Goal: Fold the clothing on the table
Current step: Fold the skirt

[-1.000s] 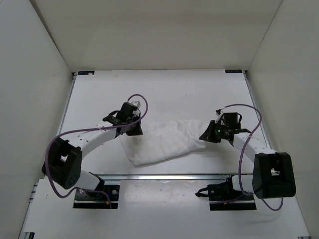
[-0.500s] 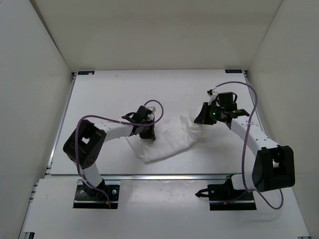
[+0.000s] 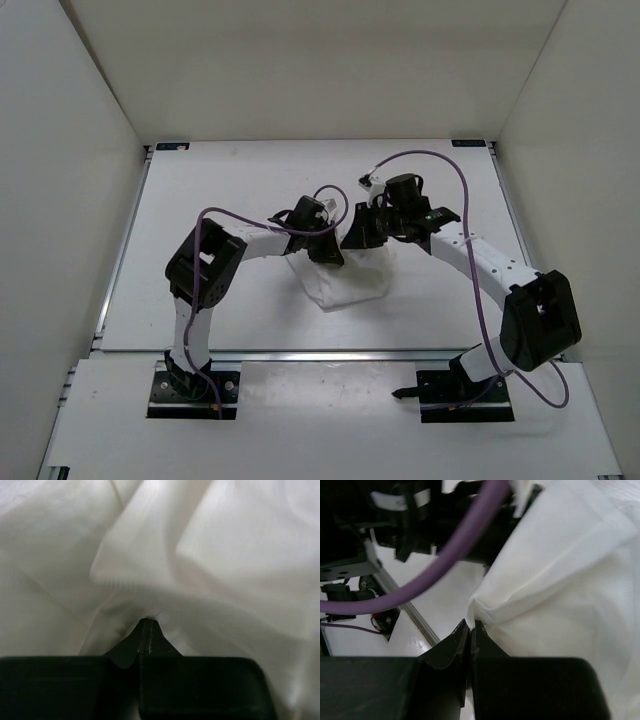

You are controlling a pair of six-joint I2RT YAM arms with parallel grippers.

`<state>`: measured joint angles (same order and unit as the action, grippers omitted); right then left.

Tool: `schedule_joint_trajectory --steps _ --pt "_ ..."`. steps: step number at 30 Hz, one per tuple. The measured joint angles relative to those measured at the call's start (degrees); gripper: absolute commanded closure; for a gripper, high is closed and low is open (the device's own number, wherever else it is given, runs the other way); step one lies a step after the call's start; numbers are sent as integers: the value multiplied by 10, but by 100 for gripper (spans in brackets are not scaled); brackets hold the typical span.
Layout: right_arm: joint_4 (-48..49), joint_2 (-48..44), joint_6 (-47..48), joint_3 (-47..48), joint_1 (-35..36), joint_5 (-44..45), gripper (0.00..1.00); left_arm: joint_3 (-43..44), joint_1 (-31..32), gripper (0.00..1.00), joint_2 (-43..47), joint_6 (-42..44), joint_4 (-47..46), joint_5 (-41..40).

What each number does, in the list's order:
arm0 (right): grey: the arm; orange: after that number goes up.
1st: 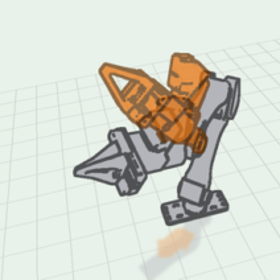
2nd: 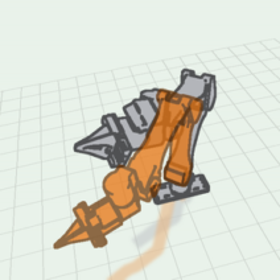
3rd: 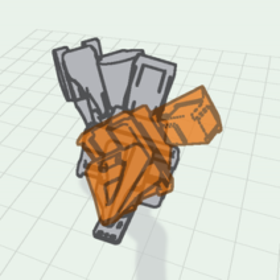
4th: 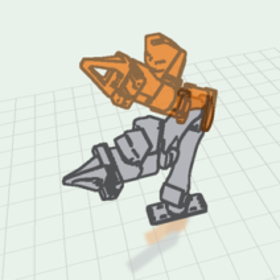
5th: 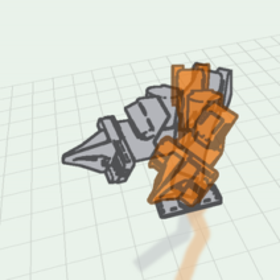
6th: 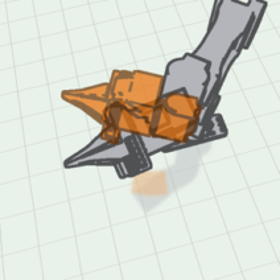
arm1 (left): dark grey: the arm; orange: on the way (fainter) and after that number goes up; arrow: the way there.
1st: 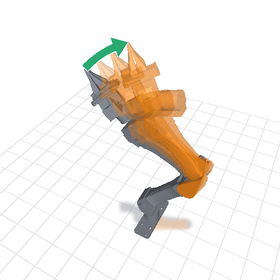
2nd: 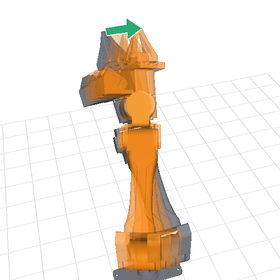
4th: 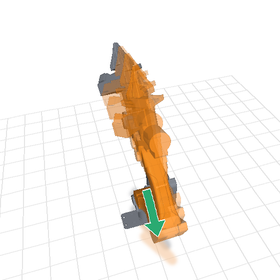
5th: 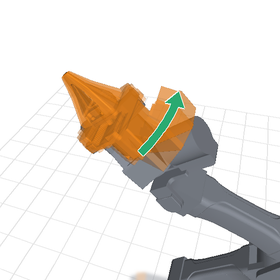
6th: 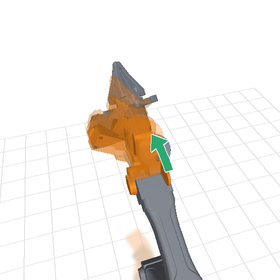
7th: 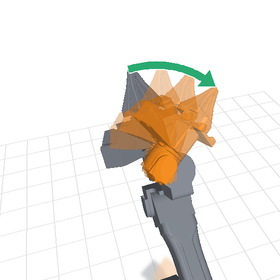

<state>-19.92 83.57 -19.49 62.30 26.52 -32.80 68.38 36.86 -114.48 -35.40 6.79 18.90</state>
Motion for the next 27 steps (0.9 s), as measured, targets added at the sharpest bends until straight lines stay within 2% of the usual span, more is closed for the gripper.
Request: schedule_joint_trajectory --steps 8,16,19,23,27 --pt "68 12 -63 -14 47 -3 100 10 -7 100 -39 -71 -62 67" --pt "83 39 -82 -12 48 -5 100 12 -31 100 -52 -109 -88 134" --pt "70 38 -75 -3 31 -5 100 -11 -77 100 -10 -103 -67 143" --pt "49 31 -58 16 3 -5 100 -31 -146 100 97 -74 -22 116" --pt "37 25 -43 23 -11 -5 100 -43 -157 100 189 -35 8 60"
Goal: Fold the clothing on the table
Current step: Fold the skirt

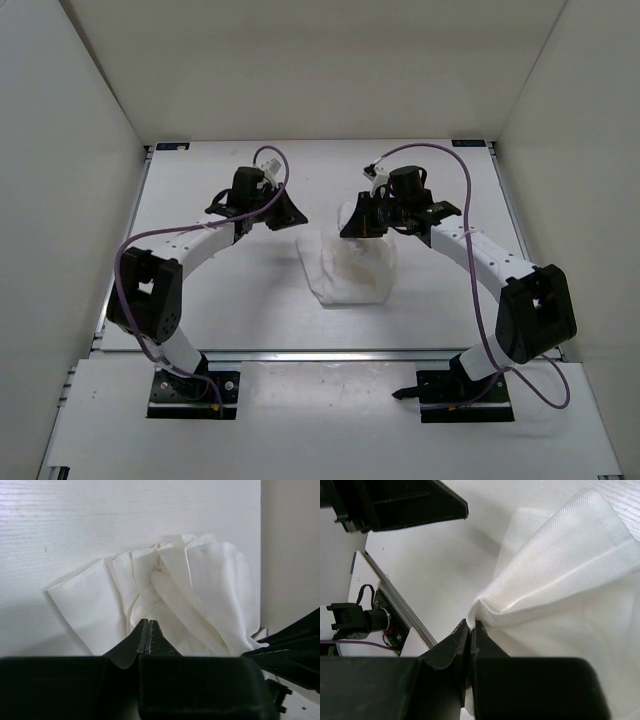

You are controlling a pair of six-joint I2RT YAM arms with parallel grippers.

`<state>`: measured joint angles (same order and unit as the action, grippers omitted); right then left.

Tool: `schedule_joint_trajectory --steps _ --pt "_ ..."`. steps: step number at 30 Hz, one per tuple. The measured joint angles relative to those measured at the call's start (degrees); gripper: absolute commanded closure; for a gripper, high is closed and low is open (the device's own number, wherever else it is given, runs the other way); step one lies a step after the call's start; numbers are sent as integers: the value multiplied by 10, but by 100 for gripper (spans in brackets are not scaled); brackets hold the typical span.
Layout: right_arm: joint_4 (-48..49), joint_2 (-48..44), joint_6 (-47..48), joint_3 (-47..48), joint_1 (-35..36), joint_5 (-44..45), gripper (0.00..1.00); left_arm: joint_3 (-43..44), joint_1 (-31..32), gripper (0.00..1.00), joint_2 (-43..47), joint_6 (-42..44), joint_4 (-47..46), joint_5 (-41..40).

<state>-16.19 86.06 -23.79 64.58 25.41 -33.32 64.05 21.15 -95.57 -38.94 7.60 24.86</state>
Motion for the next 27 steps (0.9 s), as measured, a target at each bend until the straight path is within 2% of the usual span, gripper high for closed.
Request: schedule_joint_trajectory --steps 4,9,15,20,27 --pt "-12 0 9 0 1 -2 100 -35 37 100 13 22 7 -38" --pt "-13 0 15 0 5 -6 100 -57 76 100 -46 39 45 -65" --pt "-20 17 22 25 16 -12 100 -72 80 100 -77 49 67 -81" --pt "-22 45 30 65 46 -13 100 -71 79 100 -85 48 56 -73" --pt "-17 67 28 68 87 -17 100 -70 79 100 -92 44 38 -57"
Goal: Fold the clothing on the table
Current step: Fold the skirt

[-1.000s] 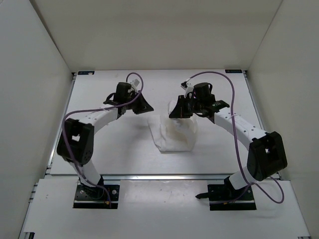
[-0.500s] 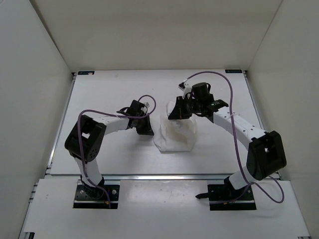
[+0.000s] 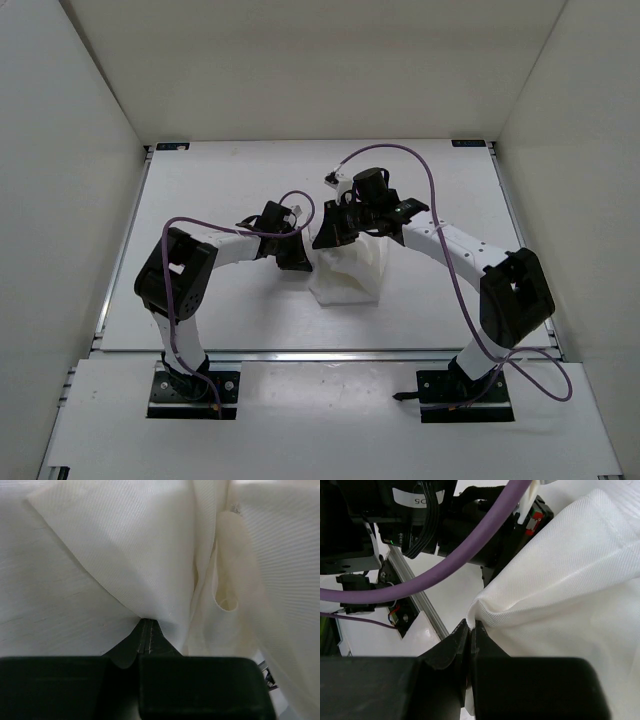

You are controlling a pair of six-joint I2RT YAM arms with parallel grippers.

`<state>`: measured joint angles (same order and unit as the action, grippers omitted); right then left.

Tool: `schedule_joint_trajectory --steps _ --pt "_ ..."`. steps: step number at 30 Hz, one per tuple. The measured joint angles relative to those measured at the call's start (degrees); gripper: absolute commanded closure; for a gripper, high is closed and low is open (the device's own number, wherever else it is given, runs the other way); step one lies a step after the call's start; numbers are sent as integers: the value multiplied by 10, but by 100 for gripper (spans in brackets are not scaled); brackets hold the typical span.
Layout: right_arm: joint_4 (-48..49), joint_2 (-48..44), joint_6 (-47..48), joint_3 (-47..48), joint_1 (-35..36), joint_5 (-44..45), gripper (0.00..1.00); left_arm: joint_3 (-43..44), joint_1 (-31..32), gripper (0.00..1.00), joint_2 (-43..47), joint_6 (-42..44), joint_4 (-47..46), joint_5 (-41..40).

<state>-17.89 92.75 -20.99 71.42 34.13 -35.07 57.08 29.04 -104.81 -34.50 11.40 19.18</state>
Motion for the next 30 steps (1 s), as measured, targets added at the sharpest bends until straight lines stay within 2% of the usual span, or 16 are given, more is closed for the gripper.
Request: schedule_joint_trajectory --steps 13,15,16,17,18,19,21,23,26,27,29,30 --pt "42 73 -19 -65 50 -20 100 -6 -16 100 -4 -6 -14 23" --pt "39 82 -20 -73 61 -21 83 -7 -22 100 -4 -7 -15 26" --pt "36 83 -21 -75 64 -23 64 -8 -24 100 -4 -7 -16 28" --pt "33 84 -23 -76 67 -25 50 -8 -27 100 -4 -7 -16 29" --pt "31 84 -23 -76 68 -26 41 -8 -29 100 -4 -7 -16 29" --pt "31 83 -21 -76 68 -26 38 -8 -31 100 -4 -7 -16 29" --pt "29 75 -15 -76 70 -25 26 -8 -33 100 -4 -7 -16 29" --pt "16 55 -9 -73 70 -16 27 -8 -35 100 -4 -5 -15 29" --pt "-4 -1 1 -60 62 10 43 -5 -39 100 -1 2 -3 28" --pt "-2 -32 0 -58 53 16 54 -2 -42 100 1 7 7 25" --pt "5 -91 -1 -62 25 25 91 3 -52 100 10 12 23 22" --pt "13 -123 -1 -68 5 31 97 6 -59 100 17 15 32 19"
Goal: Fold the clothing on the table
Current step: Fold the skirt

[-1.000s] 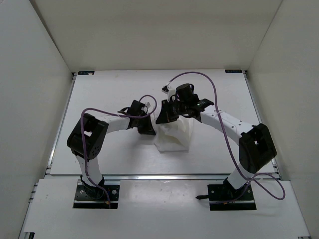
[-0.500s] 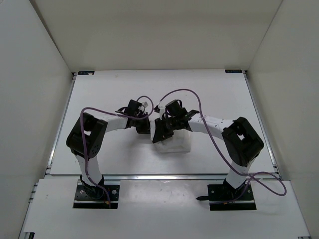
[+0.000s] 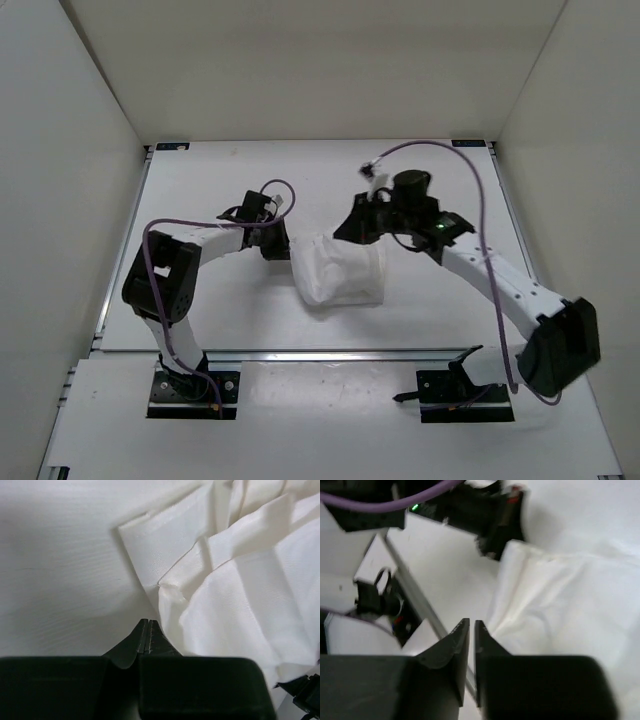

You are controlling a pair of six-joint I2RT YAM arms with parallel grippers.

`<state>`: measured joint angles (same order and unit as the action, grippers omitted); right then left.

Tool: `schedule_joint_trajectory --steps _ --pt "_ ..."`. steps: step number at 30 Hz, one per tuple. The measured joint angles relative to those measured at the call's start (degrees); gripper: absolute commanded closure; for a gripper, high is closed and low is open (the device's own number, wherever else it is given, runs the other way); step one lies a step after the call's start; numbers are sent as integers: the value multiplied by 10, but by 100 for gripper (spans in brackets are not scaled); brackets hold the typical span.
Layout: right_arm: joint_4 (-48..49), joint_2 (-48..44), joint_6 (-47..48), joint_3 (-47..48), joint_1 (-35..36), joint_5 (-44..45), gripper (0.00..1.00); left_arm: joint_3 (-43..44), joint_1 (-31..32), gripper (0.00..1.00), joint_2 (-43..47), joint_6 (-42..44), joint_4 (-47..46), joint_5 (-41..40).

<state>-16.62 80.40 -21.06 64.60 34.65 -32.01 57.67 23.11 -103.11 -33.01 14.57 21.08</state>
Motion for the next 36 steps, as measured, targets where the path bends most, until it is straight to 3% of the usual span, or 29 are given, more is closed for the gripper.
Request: schedule_joint_trajectory --steps 6,12,18,26,34,36 --pt "28 -111 -3 -92 -120 20 100 45 -37 100 75 12 49 -25" --pt "21 -50 1 -183 -119 25 100 96 -14 100 164 19 66 -52" --pt "63 7 -2 -224 -100 21 100 32 63 100 216 -3 33 -47" --pt "123 94 -9 -241 -82 11 100 -63 137 100 170 -37 12 -23" --pt "122 101 -14 -231 -89 -4 100 -62 175 100 88 -38 -17 -14" --pt "110 89 -14 -223 -95 -4 96 -54 176 100 54 -31 -14 -17"
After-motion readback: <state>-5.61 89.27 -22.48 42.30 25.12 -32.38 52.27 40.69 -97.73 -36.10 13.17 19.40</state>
